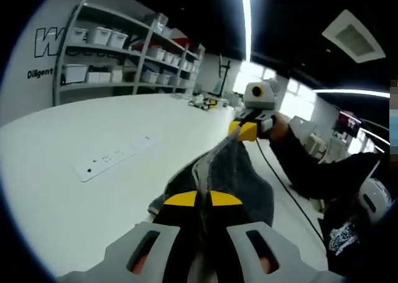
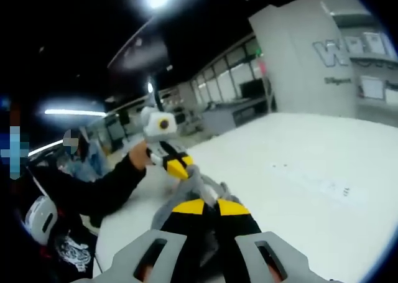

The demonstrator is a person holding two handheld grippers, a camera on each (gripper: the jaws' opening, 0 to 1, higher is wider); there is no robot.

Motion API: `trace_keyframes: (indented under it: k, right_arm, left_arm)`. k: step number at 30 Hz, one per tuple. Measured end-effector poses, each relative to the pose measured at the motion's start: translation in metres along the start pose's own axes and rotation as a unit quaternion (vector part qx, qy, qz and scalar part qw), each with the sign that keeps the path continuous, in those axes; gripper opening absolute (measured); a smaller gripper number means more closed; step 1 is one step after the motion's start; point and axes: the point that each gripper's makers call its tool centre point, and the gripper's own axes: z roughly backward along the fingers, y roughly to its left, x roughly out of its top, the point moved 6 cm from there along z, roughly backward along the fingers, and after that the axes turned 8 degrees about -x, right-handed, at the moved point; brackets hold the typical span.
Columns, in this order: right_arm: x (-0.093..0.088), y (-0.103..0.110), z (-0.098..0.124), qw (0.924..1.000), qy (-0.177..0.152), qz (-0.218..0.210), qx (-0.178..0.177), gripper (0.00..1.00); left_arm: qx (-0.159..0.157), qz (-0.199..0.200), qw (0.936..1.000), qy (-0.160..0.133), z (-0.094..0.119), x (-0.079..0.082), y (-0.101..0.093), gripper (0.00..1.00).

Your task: Open the folded towel by lifting each exposed corner and separating the folded layers until the towel lies flat within the target outline without major curled edges

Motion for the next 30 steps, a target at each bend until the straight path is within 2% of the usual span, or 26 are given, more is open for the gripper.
trace_keyframes:
  k: [6,11,15,19,22,25,30]
  right_arm:
    - [0.001,0.004,0.004,0.9999,-0.008,0.004,-0.009,0.01]
    - [0.003,0.012,0.011,0.9997,-0.017,0.015,-0.011,0.01]
    - [0.008,0.018,0.017,0.9995,-0.017,0.026,-0.011,0.01]
    - [0.005,0.027,0.019,0.9993,-0.013,0.033,-0.014,0.01]
    - [0.003,0.03,0.02,0.9991,-0.018,0.027,-0.026,0.01]
    - [-0.002,0.032,0.022,0.9989,-0.018,0.029,-0.033,0.01]
    - [-0.004,0.039,0.027,0.9973,-0.045,0.031,-0.049,0.01]
  left_arm:
    - [0.001,0.008,0.9999,-0.013,0.001,0.004,-0.005,0.02]
    - [0.002,-0.008,0.9998,-0.019,0.003,0.008,-0.016,0.02]
    - [0.003,-0.016,0.9997,-0.019,-0.003,0.0,-0.036,0.02]
    - [0.005,-0.021,0.9996,-0.018,0.003,0.001,-0.034,0.02]
    - [-0.002,-0.036,0.9991,-0.024,0.006,0.0,-0.041,0.02]
    - [0.007,-0.047,0.9986,-0.024,0.008,-0.002,-0.044,0.02]
    - [0.004,-0.066,0.9972,-0.035,0.012,-0.002,-0.053,0.02]
